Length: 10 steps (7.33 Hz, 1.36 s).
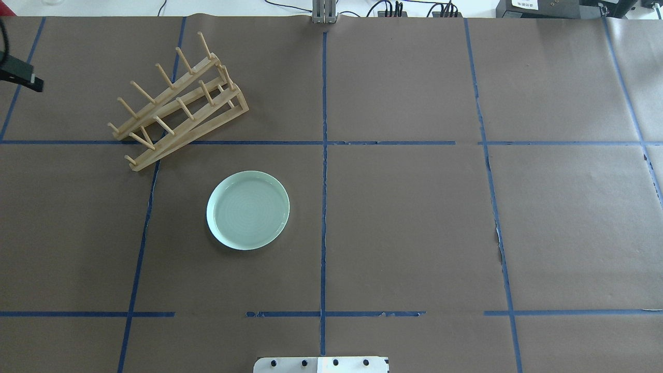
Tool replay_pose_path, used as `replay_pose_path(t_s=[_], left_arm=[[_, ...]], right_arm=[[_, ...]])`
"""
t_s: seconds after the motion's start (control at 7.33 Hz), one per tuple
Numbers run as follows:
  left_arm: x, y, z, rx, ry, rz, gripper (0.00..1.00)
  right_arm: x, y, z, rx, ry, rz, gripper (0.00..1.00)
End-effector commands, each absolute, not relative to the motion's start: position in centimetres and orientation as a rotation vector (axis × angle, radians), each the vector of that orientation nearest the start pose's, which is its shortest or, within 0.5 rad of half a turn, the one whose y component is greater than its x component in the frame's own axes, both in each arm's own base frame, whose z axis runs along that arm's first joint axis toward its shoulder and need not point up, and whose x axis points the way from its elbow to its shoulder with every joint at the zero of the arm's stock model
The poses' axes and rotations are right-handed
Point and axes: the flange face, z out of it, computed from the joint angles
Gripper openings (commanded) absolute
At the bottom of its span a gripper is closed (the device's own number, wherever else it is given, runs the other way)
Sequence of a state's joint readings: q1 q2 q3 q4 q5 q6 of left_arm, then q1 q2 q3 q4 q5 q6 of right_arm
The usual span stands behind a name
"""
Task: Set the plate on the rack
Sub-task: 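Move the left gripper past the rack down toward the pale green plate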
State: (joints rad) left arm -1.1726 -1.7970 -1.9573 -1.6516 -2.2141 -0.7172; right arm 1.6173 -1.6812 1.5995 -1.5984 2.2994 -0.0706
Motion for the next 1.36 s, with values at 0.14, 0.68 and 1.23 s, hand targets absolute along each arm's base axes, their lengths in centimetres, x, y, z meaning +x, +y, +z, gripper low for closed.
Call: replay_pose_path(t_s=[0.14, 0.68, 1.23], left_arm=[[34.0, -52.0, 23.0, 0.013, 0.856, -0.277, 1.00], [52.5, -52.9, 17.4, -0.187, 0.684, -0.393, 1.00], [59.2, -50.7, 21.7, -0.148, 0.610, -0.349, 0.74]], right_arm=[[8.7, -43.1, 70.2, -0.063, -0.733, 0.017, 1.00], [8.7, -43.2, 70.1, -0.061, -0.733, 0.016, 1.00], [8.8, -43.1, 70.1, -0.061, -0.733, 0.018, 1.00]])
